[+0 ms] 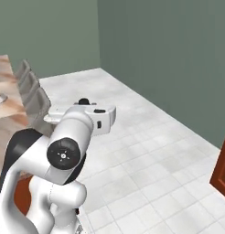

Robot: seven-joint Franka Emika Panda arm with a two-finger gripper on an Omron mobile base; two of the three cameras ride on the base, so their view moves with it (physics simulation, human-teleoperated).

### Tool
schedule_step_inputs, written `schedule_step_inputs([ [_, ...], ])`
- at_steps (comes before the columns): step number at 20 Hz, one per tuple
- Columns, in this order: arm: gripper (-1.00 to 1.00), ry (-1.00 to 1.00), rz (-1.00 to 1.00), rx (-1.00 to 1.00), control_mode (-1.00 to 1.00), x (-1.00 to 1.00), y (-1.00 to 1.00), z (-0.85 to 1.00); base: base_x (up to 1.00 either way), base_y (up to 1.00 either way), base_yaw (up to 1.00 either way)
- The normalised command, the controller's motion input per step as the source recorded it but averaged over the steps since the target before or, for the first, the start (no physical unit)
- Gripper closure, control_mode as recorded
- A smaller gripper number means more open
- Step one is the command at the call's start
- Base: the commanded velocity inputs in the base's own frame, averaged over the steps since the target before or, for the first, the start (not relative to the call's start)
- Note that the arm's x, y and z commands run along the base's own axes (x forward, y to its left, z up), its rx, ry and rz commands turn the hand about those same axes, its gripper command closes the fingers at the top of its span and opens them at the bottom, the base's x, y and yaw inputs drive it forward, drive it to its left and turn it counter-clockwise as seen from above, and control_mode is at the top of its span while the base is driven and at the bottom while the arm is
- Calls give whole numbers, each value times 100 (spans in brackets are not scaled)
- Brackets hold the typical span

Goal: Retrieve the shaker from the cabinet and place it next the steak on a plate on the dining table.

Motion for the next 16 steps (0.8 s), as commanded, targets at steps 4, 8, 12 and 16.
schedule_step_inputs([
  [4,100,0,0,0,100,0,0,0,71,-98,28],
  [8,100,0,0,0,100,0,0,0,78,-80,32],
  [12,100,0,0,0,100,0,0,0,84,-71,41],
  [16,100,0,0,0,100,0,0,0,81,-48,47],
])
